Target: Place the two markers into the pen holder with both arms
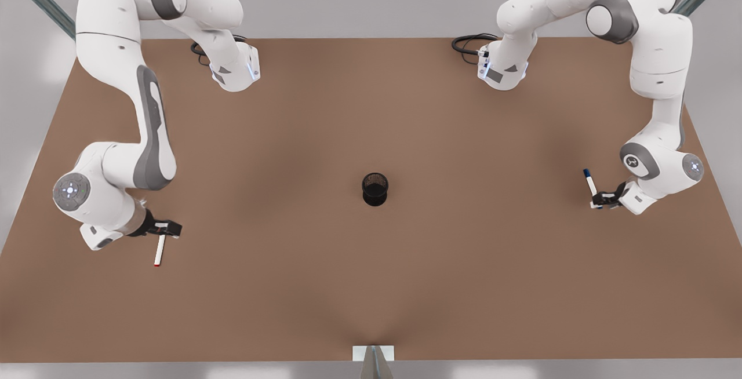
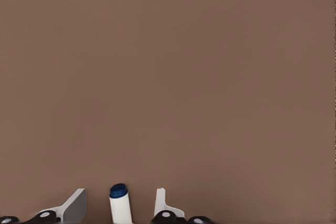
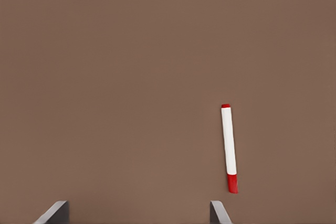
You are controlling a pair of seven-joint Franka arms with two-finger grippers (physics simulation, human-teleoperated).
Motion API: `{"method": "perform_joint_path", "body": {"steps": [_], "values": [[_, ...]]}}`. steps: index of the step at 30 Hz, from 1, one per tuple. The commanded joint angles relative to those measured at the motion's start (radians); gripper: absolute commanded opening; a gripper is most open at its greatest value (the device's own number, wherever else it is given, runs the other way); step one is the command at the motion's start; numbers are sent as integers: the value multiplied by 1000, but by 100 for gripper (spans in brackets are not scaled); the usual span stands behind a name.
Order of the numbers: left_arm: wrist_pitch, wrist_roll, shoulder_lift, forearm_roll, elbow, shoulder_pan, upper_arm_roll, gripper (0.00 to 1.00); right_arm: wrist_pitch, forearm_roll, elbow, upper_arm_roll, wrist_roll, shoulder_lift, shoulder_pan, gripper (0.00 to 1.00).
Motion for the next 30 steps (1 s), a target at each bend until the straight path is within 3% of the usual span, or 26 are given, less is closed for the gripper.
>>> {"method": "perform_joint_path", "body": {"steps": [1,3,7,16,27,30], "values": [[3,118,-1,-19,0,-2,0,64,91,2,28,-1,-115,34,-10,100],[3,118,-1,-19,0,-2,0,58,92,2,49,-1,-144,71,-22,100],[3,118,-1,-19,0,-4,0,56,87,2,192,-2,-214,198,-47,100],[3,115,6,-19,0,-4,0,50,141,5,195,-1,-214,267,-61,100],[-9,92,4,-19,0,-5,-1,32,249,-2,187,1,-302,361,-139,100],[-9,92,4,-19,0,-5,-1,32,250,-2,183,-2,-311,361,-151,100]]}}
